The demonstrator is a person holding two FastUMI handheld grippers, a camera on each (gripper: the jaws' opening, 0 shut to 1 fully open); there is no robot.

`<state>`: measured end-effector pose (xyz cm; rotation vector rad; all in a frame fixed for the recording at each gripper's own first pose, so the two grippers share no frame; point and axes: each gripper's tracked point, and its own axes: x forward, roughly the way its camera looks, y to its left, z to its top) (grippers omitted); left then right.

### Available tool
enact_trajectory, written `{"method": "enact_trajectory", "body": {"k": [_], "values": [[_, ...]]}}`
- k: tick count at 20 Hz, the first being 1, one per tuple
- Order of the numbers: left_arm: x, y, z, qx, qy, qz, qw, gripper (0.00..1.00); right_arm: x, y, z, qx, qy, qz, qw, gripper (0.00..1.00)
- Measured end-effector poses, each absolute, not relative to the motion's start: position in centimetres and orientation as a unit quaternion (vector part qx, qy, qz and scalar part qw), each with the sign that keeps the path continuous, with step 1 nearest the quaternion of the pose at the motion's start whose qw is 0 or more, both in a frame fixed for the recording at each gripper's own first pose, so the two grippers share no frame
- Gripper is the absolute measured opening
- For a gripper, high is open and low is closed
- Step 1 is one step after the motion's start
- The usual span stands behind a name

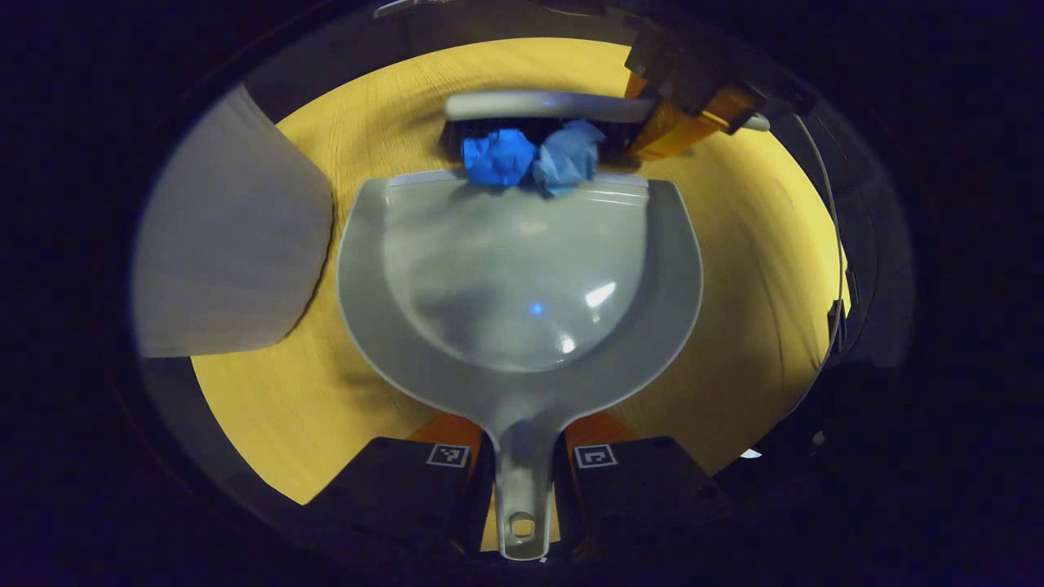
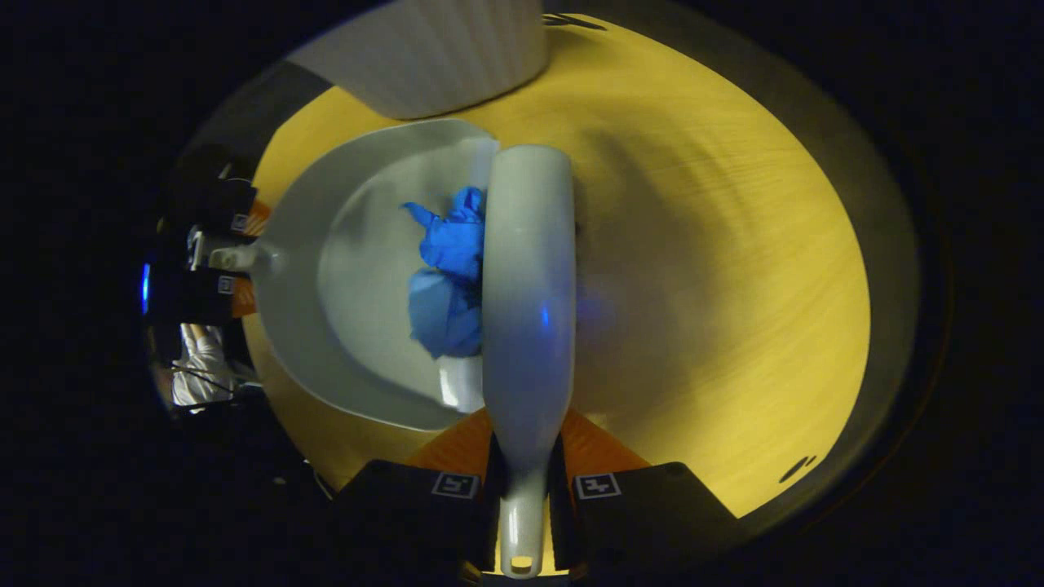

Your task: Pick up the small broom and dustpan from the desktop, sweep the trash into the dustpan with the broom, and then empty the trash into the garbage bin.

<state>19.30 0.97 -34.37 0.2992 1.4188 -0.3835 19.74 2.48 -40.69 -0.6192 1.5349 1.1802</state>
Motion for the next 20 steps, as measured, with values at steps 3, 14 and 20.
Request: {"method": "enact_trajectory", "body": {"k": [3,14,20], "values": [[19.7,1.1,-34.5,0.144,0.631,-0.194,0.737,0.31,20.0,1.9,-40.4,-0.266,0.640,0.514,0.505,0.28],[18.9,0.8,-34.3,0.072,0.591,-0.203,0.777,0.30,25.0,-2.5,-39.9,-0.144,0.643,0.348,0.666,0.29],[19.3,0.9,-33.7,0.091,0.543,-0.192,0.812,0.30,21.0,-7.3,-44.7,-0.097,0.666,0.273,0.687,0.29]]}}
